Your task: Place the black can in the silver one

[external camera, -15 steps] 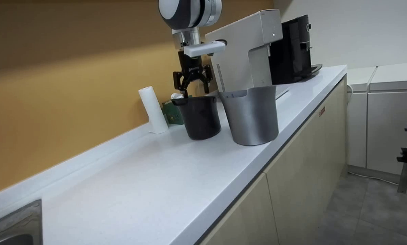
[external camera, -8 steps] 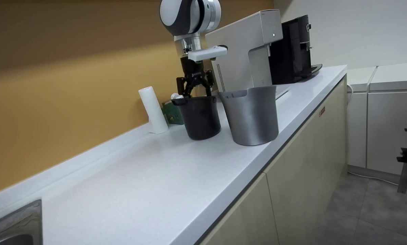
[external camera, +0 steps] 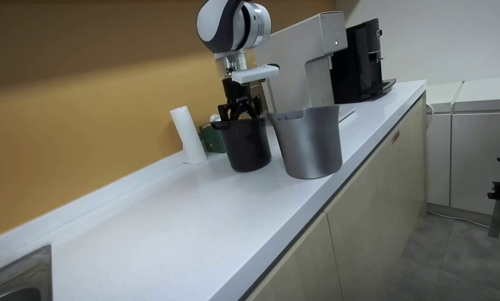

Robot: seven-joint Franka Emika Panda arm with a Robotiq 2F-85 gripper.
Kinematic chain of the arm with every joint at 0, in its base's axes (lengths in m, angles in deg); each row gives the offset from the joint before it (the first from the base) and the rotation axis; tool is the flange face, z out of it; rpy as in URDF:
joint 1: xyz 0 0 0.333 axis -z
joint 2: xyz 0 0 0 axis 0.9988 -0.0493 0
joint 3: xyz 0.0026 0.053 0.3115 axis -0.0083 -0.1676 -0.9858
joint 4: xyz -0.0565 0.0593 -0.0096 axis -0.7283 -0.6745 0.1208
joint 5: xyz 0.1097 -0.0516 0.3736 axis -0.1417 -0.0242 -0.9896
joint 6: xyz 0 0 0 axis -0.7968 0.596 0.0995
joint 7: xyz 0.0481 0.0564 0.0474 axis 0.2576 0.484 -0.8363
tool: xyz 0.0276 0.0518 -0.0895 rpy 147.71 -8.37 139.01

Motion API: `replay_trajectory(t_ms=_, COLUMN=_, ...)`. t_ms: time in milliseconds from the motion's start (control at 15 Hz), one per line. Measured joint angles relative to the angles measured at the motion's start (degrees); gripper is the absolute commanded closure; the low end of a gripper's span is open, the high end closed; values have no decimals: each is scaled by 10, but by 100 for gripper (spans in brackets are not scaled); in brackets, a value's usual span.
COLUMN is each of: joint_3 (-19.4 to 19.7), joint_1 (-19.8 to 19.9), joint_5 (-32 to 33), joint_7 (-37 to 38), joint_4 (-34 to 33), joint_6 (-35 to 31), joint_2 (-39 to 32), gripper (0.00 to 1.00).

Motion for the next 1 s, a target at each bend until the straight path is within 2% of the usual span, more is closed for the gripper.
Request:
replay_trajectory(t_ms=467, joint_3=0, joint_1=0, joint_5=0, joint_7=-2, joint_4=-3, joint_6=0, joint_2=-1, gripper=95)
replay_trajectory(t_ms=600, joint_3=-1, joint_1=0, joint_5=-1, joint_7=-3, joint_4=-3, joint_6=0, joint_2=-2, gripper=100)
replay_trajectory(t_ms=1000, joint_3=-1, joint_1=0, joint_5=-1, joint_7=-3, joint_4=-4, joint_6=-5, joint_2=-1, gripper=99)
